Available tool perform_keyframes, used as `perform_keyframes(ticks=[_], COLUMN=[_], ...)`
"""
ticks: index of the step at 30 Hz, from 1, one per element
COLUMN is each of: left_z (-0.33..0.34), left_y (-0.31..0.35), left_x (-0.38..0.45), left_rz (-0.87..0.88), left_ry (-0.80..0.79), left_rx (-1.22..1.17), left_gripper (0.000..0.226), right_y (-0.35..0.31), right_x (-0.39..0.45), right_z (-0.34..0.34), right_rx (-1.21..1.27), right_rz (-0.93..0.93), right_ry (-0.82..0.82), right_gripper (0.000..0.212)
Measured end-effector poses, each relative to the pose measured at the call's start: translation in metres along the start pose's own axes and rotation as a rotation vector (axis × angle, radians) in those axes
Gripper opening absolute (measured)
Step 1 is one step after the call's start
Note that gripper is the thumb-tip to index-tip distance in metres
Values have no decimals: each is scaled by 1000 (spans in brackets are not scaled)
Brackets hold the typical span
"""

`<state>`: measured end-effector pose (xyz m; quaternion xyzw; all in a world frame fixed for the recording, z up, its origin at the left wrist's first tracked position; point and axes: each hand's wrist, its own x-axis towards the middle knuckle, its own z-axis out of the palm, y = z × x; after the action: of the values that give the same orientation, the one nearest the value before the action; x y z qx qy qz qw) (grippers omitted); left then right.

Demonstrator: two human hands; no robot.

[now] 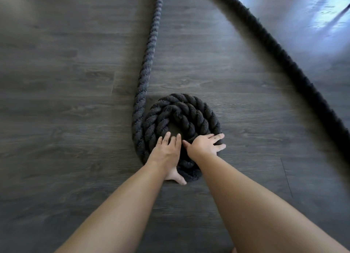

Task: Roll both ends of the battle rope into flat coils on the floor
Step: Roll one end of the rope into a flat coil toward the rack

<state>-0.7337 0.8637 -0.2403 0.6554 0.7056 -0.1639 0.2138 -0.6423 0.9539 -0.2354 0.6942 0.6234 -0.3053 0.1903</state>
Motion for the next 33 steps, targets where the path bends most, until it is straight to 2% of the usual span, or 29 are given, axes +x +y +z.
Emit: perform_keyframes(ticks=[7,14,21,23,28,33], left_z=[-11,-19,-44,-52,-70,-84], left_y=[13,26,44,43,30,18], left_x=[13,31,66,76,79,71], left_rz=[-94,-204,-306,-298,-214,-144], left_ry=[-38,-6,-15,-54,-209,-351], left_rx=[-93,-166,-229,-207,18,25], left_gripper=[157,155,149,146,143,143], right_y=[-10,-26,-44,-47,-53,-49], right_x=[26,48,91,102,109,106], right_z=[-13,-39,-72,-79,-88,-93], right_rx=[-80,-99,-282,-325,-361,-388], right_rz=[-38,-103,-210,-241,-283,-320], right_ry=[-27,-38,-91,-108,-137,-158], right_gripper=[120,115,114,115,114,115])
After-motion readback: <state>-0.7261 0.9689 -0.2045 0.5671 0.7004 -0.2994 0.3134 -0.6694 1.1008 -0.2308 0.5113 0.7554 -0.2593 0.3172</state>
